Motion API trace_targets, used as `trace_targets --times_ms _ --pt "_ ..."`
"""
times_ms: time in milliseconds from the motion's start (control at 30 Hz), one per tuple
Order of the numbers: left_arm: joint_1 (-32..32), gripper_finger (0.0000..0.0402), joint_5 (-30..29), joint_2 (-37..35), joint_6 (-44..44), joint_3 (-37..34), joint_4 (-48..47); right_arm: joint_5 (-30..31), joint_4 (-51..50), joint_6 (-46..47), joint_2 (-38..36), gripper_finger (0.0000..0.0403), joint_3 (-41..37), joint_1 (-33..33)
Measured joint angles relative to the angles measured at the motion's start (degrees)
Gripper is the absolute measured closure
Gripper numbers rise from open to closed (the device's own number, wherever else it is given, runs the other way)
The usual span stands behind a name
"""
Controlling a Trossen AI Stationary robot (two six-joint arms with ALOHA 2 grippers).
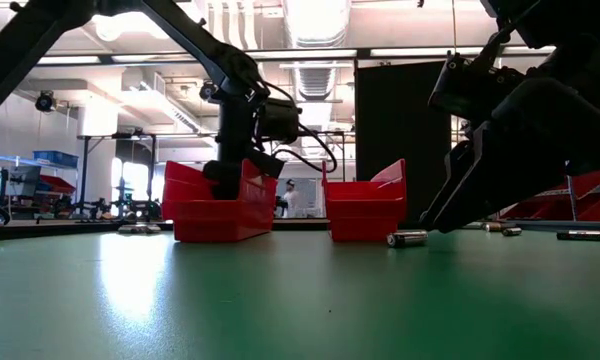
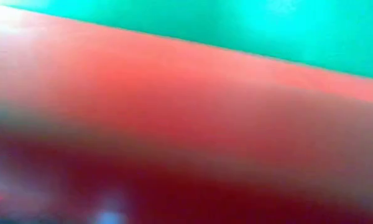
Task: Sort batteries
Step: Put the black battery into the left red bin, then put the silver battery into the right red bin
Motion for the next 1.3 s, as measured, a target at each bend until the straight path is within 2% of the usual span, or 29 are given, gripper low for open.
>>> trace_targets --times_ms 233,500,900,1100,1300 --pt "0.1 0.0283 0.9 0.3 -1.3 4.4 -2.4 0.0 0.0 0.0 0.0 0.0070 0.0 0.0" --pt "0.1 0.0255 0.4 0.3 -2.5 8.2 -7.5 -0.5 0.0 0.0 0.0 0.0077 0.0 0.0" --pt "0.0 0.0252 0.4 -1.1 -4.5 8.5 -11.5 -0.6 -0.1 0.4 0.0 0.0067 0.0 0.0" --pt "-1.7 0.0252 7.2 -3.4 -8.6 8.5 -14.4 -0.6 -0.1 0.4 0.0 0.0071 0.0 0.0" --pt "-6.7 0.0252 7.6 -4.1 -8.6 8.5 -14.5 -0.6 -0.3 0.4 0.0 0.0065 0.0 0.0"
